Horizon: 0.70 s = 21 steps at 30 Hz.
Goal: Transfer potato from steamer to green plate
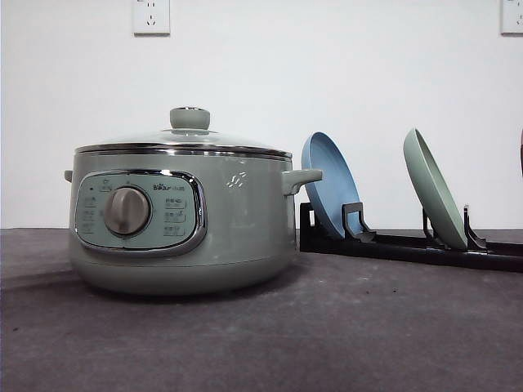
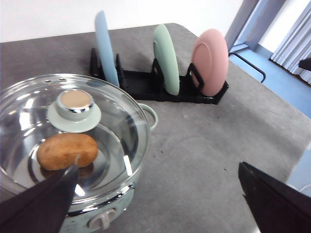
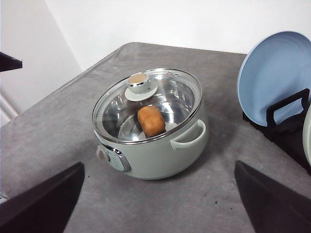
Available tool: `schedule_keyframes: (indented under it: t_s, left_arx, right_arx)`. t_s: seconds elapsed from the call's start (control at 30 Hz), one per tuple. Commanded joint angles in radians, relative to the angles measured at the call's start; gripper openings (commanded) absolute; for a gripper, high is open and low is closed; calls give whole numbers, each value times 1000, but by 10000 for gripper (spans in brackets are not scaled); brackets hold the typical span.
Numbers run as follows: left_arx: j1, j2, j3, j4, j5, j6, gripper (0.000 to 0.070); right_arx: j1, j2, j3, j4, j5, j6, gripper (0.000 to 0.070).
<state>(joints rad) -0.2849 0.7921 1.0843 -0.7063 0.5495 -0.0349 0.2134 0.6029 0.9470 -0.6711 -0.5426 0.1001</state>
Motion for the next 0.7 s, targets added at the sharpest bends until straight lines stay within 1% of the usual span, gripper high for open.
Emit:
schedule_keyframes:
  t_s: [0.0, 0.17, 0.2, 0.27, 0.37, 0.43, 0.53, 0.67]
  left_arx:
    - [-13, 7, 23, 10, 6, 16, 677]
    - [-42, 7, 23, 8, 6, 16, 677]
    - [-45, 7, 23, 6, 6, 17, 677]
    - [-49, 7, 23, -2, 6, 17, 676]
    - [-49, 7, 23, -17, 6, 17, 676]
    - [-49, 7, 23, -27, 6, 17, 676]
    - [-49, 7, 23, -37, 6, 17, 676]
    - [-49, 7, 23, -38, 6, 17, 676]
  right_arx:
    - [3, 4, 19, 0, 1, -7, 631]
    - [3, 4, 19, -27, 0, 0, 630]
    - [3, 3, 19, -31, -1, 16, 630]
    - [3, 3, 19, -27, -3, 71, 629]
    - [3, 14, 20, -12, -40, 139, 629]
    - [3, 46, 27, -10, -39, 160, 629]
    - [3, 126, 56, -10, -32, 161, 629]
    - [-1, 290, 131, -13, 1, 163, 629]
